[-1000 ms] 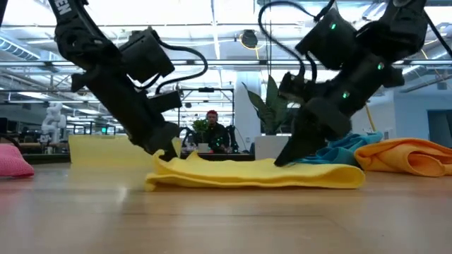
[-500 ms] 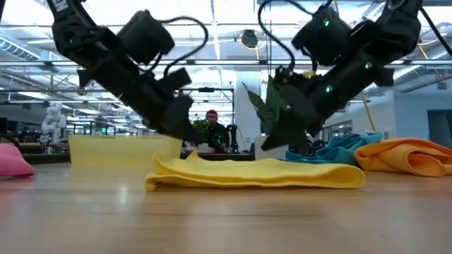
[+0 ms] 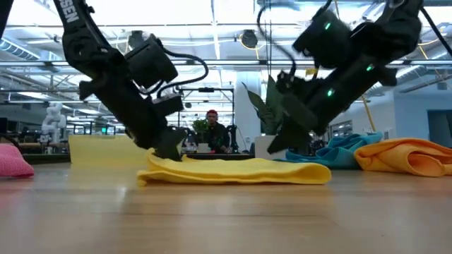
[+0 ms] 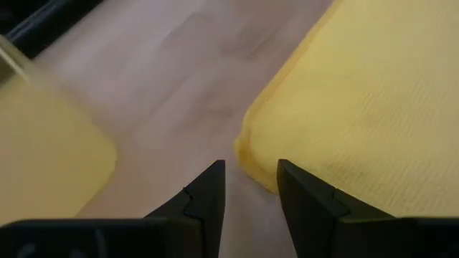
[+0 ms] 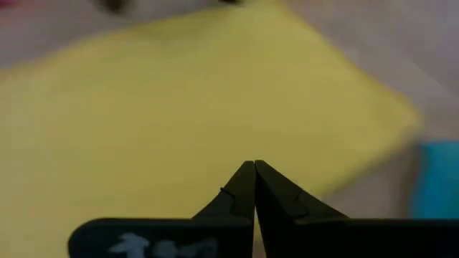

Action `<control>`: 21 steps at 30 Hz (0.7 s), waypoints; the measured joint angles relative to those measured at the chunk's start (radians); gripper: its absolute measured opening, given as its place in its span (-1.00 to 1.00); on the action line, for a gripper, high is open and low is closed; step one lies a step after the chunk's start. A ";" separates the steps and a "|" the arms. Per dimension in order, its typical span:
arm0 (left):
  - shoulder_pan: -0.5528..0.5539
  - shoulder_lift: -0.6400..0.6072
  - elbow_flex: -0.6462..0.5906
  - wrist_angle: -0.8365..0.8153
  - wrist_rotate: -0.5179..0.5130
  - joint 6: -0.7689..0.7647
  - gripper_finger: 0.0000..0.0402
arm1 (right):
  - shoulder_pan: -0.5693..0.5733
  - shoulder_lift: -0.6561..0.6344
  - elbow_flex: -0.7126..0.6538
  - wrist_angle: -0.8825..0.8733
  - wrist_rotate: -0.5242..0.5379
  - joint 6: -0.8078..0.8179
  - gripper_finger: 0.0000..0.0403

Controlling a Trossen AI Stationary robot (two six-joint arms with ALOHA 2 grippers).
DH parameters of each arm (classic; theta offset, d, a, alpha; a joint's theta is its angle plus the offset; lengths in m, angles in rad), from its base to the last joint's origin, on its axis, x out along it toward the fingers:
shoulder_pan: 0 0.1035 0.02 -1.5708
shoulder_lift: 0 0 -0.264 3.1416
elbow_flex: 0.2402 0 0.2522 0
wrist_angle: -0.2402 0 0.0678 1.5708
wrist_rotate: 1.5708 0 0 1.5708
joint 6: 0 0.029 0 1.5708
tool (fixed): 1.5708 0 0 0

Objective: Fold microfiber towels
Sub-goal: Fold the yellow microfiber cloth

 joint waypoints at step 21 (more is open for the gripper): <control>0.004 0.018 0.006 0.080 0.124 0.086 -0.35 | 0.291 0.113 0.001 0.101 -0.153 0.076 -1.00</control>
